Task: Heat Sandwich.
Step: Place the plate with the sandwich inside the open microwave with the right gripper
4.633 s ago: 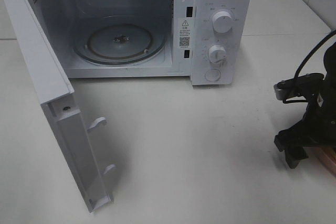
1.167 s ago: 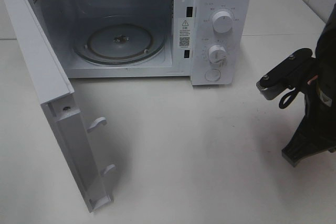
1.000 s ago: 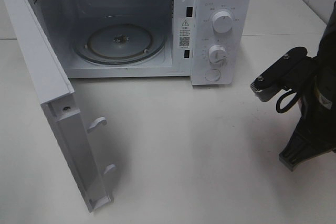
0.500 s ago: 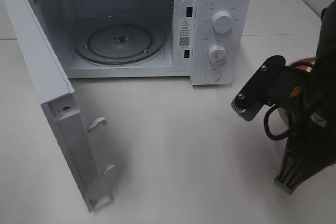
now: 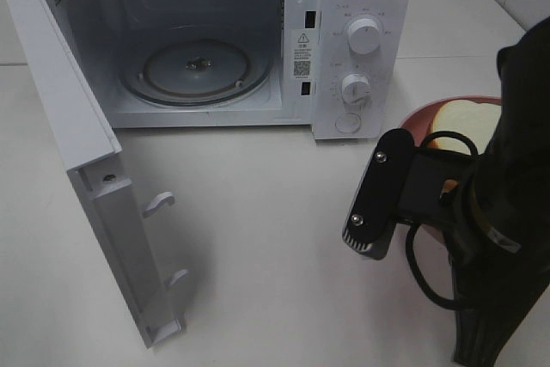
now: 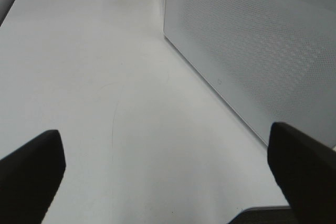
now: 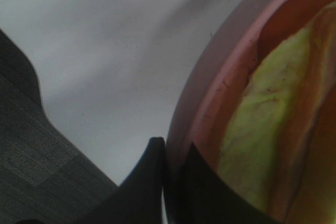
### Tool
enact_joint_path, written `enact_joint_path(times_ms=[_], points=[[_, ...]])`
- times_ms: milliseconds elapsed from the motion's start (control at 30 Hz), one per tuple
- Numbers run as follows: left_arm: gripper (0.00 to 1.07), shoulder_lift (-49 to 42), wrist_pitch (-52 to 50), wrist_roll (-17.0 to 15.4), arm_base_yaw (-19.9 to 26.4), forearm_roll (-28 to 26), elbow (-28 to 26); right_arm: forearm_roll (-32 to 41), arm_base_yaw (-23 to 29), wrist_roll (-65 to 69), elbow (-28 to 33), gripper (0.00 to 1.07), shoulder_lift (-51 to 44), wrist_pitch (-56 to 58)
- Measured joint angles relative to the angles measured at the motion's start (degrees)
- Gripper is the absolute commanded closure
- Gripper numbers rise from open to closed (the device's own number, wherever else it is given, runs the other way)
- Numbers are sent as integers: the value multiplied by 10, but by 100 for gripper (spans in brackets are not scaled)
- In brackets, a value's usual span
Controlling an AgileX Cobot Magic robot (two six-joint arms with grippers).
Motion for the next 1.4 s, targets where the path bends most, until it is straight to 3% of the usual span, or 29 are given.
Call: enact_joint_path(times_ms=[1400], points=[[7, 0, 0, 0, 0, 0, 0, -1, 2, -261, 1, 107, -1, -141]])
